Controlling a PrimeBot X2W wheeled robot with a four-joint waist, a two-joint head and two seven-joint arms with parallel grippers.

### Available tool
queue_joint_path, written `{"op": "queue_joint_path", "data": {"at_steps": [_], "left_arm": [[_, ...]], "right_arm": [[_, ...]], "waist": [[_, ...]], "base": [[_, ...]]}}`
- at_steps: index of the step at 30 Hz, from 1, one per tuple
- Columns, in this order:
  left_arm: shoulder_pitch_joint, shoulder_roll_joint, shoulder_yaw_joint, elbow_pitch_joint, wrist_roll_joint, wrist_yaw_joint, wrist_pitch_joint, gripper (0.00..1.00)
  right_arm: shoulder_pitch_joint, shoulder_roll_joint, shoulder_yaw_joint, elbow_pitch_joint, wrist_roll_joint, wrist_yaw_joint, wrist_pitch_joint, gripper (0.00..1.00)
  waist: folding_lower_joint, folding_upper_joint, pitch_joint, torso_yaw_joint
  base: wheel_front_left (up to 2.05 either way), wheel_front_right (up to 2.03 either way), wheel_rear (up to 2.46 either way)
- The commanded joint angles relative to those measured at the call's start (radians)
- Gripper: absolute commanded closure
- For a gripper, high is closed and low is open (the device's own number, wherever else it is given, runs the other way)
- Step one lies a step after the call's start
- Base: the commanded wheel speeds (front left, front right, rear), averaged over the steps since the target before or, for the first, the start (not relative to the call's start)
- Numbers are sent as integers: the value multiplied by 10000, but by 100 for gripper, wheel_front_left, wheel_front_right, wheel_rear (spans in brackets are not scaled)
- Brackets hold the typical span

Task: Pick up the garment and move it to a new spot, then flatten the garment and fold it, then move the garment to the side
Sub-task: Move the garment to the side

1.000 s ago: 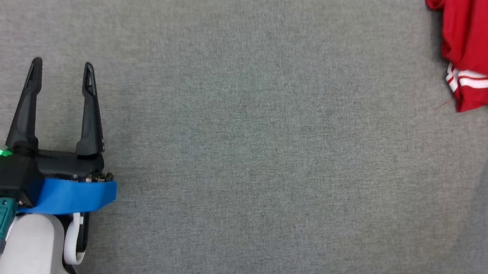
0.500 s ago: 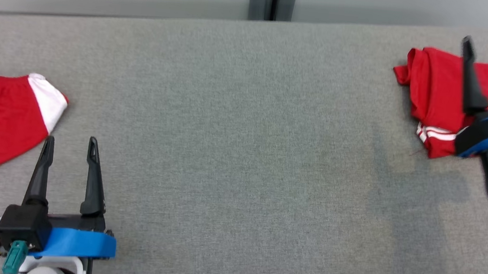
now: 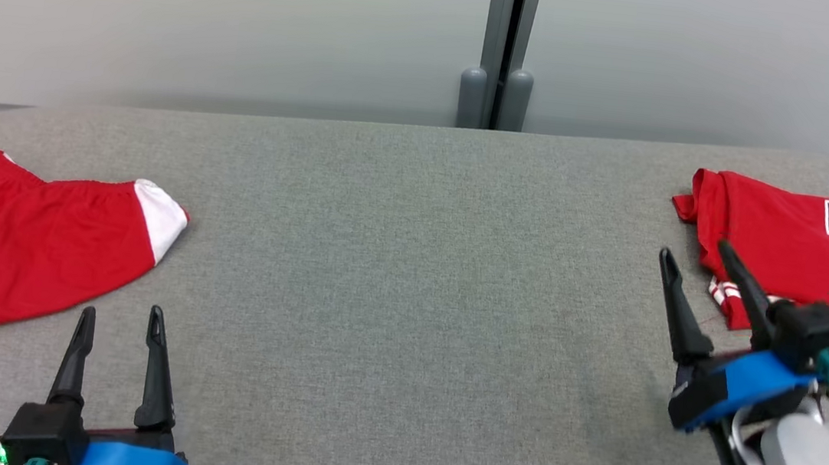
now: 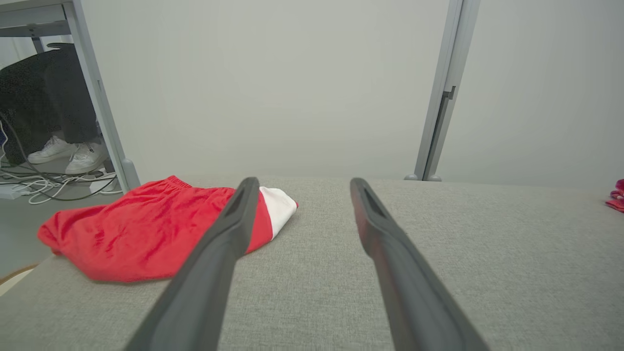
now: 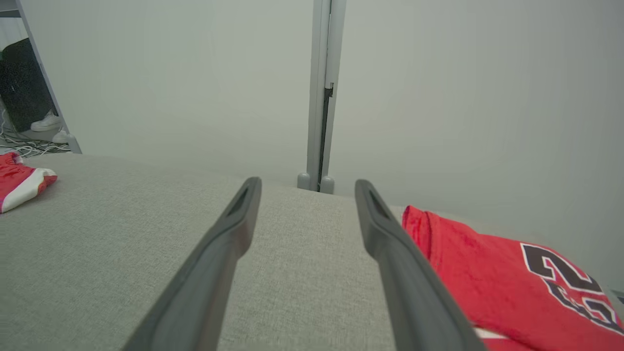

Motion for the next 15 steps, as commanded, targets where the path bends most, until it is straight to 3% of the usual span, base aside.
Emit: {"op": "queue_joint_path", "data": {"at_steps": [1, 15], "left_arm": [[98, -8, 16, 23, -10, -17, -26, 0], [530, -23, -162, 358, -84, -42, -26, 0]], "right_arm": [[323, 59, -53, -114, 40, 2, -4, 0], [3059, 1003, -1195, -1795, -320, 2, -4, 0]], "waist": [[2, 4, -69, 4], [2, 4, -706, 285]], "base": [[0, 0, 0], [0, 0, 0]]}}
